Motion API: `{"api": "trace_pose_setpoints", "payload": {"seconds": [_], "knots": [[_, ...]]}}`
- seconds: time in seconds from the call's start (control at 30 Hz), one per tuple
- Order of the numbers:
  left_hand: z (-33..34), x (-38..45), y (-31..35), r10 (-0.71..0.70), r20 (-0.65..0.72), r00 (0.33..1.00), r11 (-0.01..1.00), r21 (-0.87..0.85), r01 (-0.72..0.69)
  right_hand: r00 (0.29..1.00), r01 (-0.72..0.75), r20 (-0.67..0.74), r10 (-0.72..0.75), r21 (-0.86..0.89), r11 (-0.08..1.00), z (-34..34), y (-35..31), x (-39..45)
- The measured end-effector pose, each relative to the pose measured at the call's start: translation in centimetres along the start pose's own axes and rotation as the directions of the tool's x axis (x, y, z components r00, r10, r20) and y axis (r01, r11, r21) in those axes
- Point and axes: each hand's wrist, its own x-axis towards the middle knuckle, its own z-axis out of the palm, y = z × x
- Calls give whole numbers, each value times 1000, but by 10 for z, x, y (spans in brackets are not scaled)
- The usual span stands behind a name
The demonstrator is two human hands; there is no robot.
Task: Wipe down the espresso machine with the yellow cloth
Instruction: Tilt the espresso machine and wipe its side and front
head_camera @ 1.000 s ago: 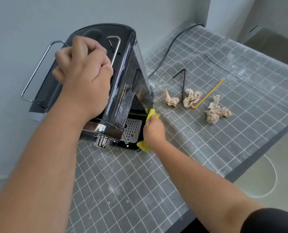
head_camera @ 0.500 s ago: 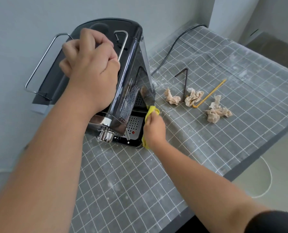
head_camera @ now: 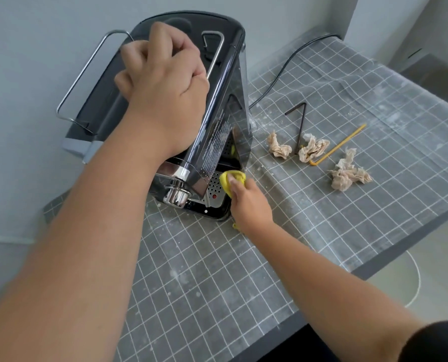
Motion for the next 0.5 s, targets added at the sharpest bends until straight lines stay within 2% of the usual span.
{"api": "trace_pose_setpoints", "payload": {"seconds": [0.13, 0.2, 0.3, 0.5], "knots": [[2, 1, 0, 2, -7, 1000, 1000, -1, -2, 972, 231, 74, -225, -93, 968, 18, -7, -51], [3, 2, -1, 5, -15, 1000, 1000, -2, -5, 944, 306, 178, -278, -159, 939, 20, -16, -60], [3, 4, -1, -1, -30, 1000, 1000, -10, 1, 926, 315, 291, -241, -244, 917, 17, -40, -48], [4, 3, -3, 16, -12, 1000, 1000, 12, -16, 925, 325, 324, -197, -409, 853, 18, -63, -30]]}}
